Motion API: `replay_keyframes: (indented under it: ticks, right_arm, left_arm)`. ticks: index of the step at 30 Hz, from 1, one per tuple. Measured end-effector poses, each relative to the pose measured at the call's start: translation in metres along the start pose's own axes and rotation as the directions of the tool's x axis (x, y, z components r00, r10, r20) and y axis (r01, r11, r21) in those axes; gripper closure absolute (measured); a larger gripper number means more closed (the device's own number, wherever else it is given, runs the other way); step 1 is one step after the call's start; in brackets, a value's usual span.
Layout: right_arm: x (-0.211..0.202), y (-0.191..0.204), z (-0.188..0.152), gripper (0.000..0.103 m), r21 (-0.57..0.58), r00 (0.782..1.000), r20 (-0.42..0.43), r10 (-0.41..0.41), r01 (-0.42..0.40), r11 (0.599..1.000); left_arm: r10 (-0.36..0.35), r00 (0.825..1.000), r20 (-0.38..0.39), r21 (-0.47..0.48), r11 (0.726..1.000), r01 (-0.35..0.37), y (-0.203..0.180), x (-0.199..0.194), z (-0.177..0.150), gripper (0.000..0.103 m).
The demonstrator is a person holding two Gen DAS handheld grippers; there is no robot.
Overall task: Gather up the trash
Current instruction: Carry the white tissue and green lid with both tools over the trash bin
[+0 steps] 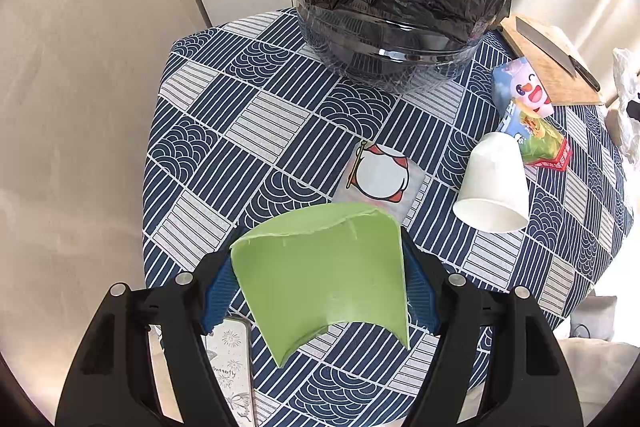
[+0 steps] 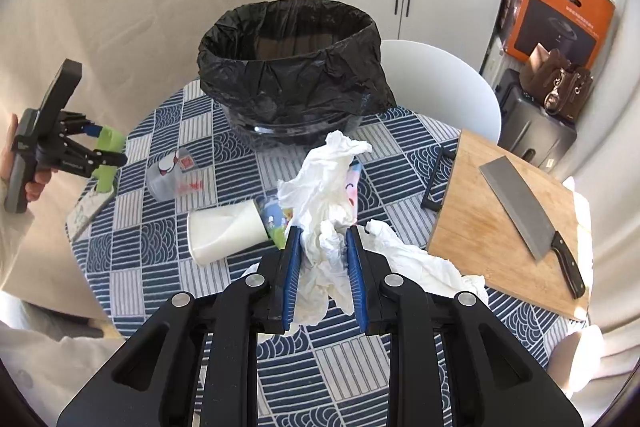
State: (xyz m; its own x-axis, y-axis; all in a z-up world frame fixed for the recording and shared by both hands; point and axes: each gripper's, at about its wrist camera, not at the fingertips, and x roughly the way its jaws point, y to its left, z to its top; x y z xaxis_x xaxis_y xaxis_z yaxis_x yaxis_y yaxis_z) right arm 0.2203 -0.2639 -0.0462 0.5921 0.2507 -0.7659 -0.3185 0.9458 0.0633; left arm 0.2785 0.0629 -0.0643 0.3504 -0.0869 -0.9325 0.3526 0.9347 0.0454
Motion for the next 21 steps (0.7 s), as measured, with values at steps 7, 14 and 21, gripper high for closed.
replay_keyframes:
  ticks: [7,14,21]
  right_arm:
    - [-0.019,0.002,0.003,0.082,-0.044,0.999,0.035,-0.001,0.002,0.999]
    - [-0.032,0.008,0.005,0.082,-0.11,0.999,0.05,0.01,-0.005,0.994]
    - [-0.034,0.01,0.02,0.082,-0.154,0.997,0.079,0.024,-0.011,0.988]
  left_arm:
    - [0.02,0.999,0.046,-0.002,1.0,-0.02,-0.009,-0.024,-0.001,0.031]
    - [0.047,0.996,0.072,0.015,0.999,-0.048,-0.02,-0.045,0.001,0.031]
    - [0.057,0.994,0.092,0.065,0.996,-0.063,-0.029,-0.065,0.011,0.031]
